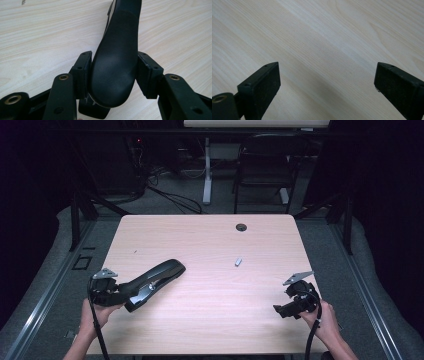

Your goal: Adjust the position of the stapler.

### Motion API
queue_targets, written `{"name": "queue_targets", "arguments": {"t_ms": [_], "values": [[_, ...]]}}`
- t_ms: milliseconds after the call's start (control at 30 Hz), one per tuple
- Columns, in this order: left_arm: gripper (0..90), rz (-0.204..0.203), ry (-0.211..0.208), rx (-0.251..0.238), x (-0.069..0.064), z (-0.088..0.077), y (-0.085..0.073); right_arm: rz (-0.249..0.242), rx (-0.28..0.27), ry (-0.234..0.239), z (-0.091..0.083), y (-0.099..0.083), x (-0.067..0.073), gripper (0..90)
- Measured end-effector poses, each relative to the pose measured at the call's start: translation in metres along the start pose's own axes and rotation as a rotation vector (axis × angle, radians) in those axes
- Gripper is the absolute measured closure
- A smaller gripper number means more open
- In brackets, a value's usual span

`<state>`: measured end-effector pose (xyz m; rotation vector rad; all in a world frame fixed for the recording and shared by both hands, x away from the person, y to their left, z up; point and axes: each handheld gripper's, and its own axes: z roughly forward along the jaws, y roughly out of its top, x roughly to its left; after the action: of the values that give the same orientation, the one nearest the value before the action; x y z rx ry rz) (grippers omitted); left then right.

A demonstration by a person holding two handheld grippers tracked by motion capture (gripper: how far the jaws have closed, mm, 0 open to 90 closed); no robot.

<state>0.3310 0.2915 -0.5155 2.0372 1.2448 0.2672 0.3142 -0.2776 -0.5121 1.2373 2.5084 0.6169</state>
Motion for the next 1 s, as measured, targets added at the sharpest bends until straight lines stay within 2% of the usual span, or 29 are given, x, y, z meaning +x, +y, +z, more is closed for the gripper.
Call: {"name": "queue_targets", "arguments": {"t_ms": [300,500,667,1000], "values": [[53.6,0.016,-0.022,0.05,-0.007,0.0,0.003,-0.01,0.007,-0.006,0.0,0.0,0.0,7.0],[53.8,0.005,-0.034,0.051,-0.01,0.001,0.003,-0.016,0.006,-0.014,-0.001,0.001,0.001,7.3],[53.9,-0.001,-0.052,0.079,-0.015,0.0,0.004,-0.014,-0.007,-0.015,-0.002,0.0,0.002,7.4],[53.4,0.02,-0.075,0.104,-0.024,0.001,0.004,-0.028,-0.013,-0.017,-0.003,0.0,0.002,7.9]]}}
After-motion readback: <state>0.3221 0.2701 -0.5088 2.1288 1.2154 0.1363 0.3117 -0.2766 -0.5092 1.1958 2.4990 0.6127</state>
